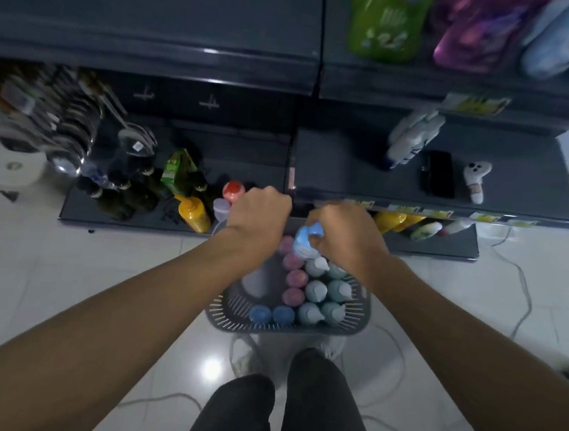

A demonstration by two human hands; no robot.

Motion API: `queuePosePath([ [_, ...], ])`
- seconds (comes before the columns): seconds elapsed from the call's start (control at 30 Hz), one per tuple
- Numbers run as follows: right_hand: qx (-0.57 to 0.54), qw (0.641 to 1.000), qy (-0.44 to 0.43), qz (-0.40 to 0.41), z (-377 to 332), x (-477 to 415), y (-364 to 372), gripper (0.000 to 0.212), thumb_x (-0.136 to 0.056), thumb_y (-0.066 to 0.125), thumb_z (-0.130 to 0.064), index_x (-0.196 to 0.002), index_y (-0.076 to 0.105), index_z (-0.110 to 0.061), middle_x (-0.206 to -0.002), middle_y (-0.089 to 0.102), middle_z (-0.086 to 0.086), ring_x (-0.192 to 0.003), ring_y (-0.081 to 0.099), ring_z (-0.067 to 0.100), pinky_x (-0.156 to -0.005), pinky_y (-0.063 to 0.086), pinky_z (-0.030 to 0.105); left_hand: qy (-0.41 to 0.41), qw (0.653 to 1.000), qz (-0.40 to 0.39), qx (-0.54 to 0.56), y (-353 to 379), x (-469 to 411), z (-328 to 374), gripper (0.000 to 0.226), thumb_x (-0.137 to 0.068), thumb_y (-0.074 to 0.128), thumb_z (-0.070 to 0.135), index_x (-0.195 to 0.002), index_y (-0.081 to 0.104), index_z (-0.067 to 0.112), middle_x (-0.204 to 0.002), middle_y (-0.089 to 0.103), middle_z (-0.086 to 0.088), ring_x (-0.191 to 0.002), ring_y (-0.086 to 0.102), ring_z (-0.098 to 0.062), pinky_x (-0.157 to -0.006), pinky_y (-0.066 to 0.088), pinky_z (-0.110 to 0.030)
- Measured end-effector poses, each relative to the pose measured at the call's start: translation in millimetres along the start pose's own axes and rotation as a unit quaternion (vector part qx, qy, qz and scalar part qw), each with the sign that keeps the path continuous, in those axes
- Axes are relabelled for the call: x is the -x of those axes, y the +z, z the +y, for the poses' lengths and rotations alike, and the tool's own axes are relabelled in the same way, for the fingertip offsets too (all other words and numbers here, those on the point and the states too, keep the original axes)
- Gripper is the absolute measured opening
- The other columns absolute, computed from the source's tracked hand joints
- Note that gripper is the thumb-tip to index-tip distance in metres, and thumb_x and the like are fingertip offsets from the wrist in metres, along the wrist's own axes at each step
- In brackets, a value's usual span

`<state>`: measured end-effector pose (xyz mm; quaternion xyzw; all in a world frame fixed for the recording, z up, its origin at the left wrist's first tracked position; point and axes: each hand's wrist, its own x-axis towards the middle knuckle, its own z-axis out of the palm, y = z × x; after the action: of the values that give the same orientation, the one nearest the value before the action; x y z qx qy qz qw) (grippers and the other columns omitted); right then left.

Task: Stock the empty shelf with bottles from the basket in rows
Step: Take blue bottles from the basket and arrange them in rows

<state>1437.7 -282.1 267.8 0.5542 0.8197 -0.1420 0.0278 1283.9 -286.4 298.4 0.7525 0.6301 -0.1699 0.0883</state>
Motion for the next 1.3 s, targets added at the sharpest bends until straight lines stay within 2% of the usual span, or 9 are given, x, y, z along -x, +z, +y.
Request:
queuePosePath([
  [0.23, 0.006, 0.996, 0.051, 0.07, 19, 31, -86, 0.029, -0.071, 0.066, -0.022, -0.098, 0.076, -0.027, -0.089, 0.072, 0.006, -0.089, 0.066, 0.031, -0.071, 0.054, 0.033, 0.033, 0.997, 0.064, -0.009, -85, 16, 16, 0.026, -0.087, 0.07, 0.004, -0.112, 0.065, 0.008, -0.113, 0.064, -0.013, -0.106, 0.065, -0.034, -0.068, 0.042, -0.035],
  [0.4, -0.012, 0.992, 0.054, 0.113, 36, 64, -148, 0.028, -0.077, 0.07, -0.019, -0.103, 0.078, -0.024, -0.098, 0.074, -0.002, -0.098, 0.063, 0.021, -0.071, 0.044, 0.027, 0.072, 0.99, 0.122, -0.012, -144, 23, 34, 0.018, -0.084, 0.073, 0.006, -0.089, 0.058, 0.012, -0.089, 0.053, -0.01, -0.091, 0.061, -0.033, -0.065, 0.043, -0.036],
  [0.5, -0.011, 0.989, 0.075, 0.129, 46, 83, -182, 0.027, -0.075, 0.072, -0.02, -0.101, 0.079, -0.024, -0.093, 0.073, -0.003, -0.09, 0.063, 0.019, -0.07, 0.043, 0.025, 0.097, 0.983, 0.153, -0.013, -173, 27, 48, 0.022, -0.079, 0.08, 0.01, -0.089, 0.061, 0.011, -0.085, 0.05, -0.008, -0.08, 0.052, -0.03, -0.064, 0.046, -0.037],
  [0.67, 0.002, 0.98, 0.094, 0.175, 73, 110, -222, 0.024, -0.07, 0.075, -0.022, -0.093, 0.081, -0.025, -0.077, 0.067, -0.005, -0.07, 0.055, 0.011, -0.063, 0.041, 0.021, 0.142, 0.97, 0.195, 0.015, -214, 29, 73, 0.022, -0.074, 0.083, 0.015, -0.081, 0.063, 0.012, -0.073, 0.055, -0.005, -0.068, 0.055, -0.026, -0.057, 0.048, -0.034],
  [0.8, 0.017, 0.973, 0.09, 0.212, 101, 123, -244, 0.022, -0.069, 0.078, -0.019, -0.091, 0.082, -0.022, -0.079, 0.073, -0.004, -0.07, 0.057, 0.01, -0.065, 0.035, 0.017, 0.176, 0.961, 0.207, 0.044, -239, 29, 100, 0.025, -0.071, 0.084, 0.02, -0.089, 0.069, 0.012, -0.082, 0.06, -0.006, -0.079, 0.064, -0.031, -0.065, 0.056, -0.037],
  [0.9, 0.007, 0.97, 0.094, 0.223, 131, 127, -264, 0.019, -0.068, 0.077, -0.018, -0.086, 0.082, -0.022, -0.07, 0.066, -0.009, -0.071, 0.059, 0.011, -0.067, 0.04, 0.019, 0.198, 0.957, 0.208, 0.042, -255, 21, 124, 0.024, -0.069, 0.084, 0.025, -0.085, 0.069, 0.013, -0.073, 0.055, -0.003, -0.082, 0.066, -0.032, -0.065, 0.056, -0.037],
  [1.07, 0.016, 0.966, 0.093, 0.242, 190, 126, -292, 0.019, -0.067, 0.075, -0.022, -0.084, 0.081, -0.026, -0.073, 0.071, -0.009, -0.066, 0.05, 0.008, -0.066, 0.038, 0.019, 0.193, 0.96, 0.192, 0.062, -279, -2, 173, 0.032, -0.069, 0.083, 0.028, -0.065, 0.053, 0.018, -0.065, 0.049, -0.001, -0.067, 0.055, -0.024, -0.056, 0.041, -0.034],
  [1.13, 0.017, 0.967, 0.088, 0.24, 215, 123, -301, 0.019, -0.067, 0.074, -0.023, -0.085, 0.08, -0.028, -0.069, 0.067, -0.01, -0.065, 0.049, 0.007, -0.064, 0.035, 0.019, 0.192, 0.959, 0.197, 0.071, -288, -15, 194, 0.027, -0.068, 0.083, 0.029, -0.068, 0.059, 0.017, -0.069, 0.055, -0.002, -0.072, 0.061, -0.025, -0.052, 0.039, -0.032],
  [1.3, 0.013, 0.974, 0.072, 0.215, 277, 113, -319, 0.017, -0.067, 0.074, -0.022, -0.082, 0.079, -0.027, -0.056, 0.052, -0.02, -0.056, 0.046, -0.003, -0.055, 0.029, 0.011, 0.196, 0.955, 0.207, 0.082, -306, -46, 248, 0.026, -0.067, 0.083, 0.028, -0.069, 0.061, 0.015, -0.073, 0.061, -0.002, -0.073, 0.063, -0.024, -0.058, 0.053, -0.036],
])
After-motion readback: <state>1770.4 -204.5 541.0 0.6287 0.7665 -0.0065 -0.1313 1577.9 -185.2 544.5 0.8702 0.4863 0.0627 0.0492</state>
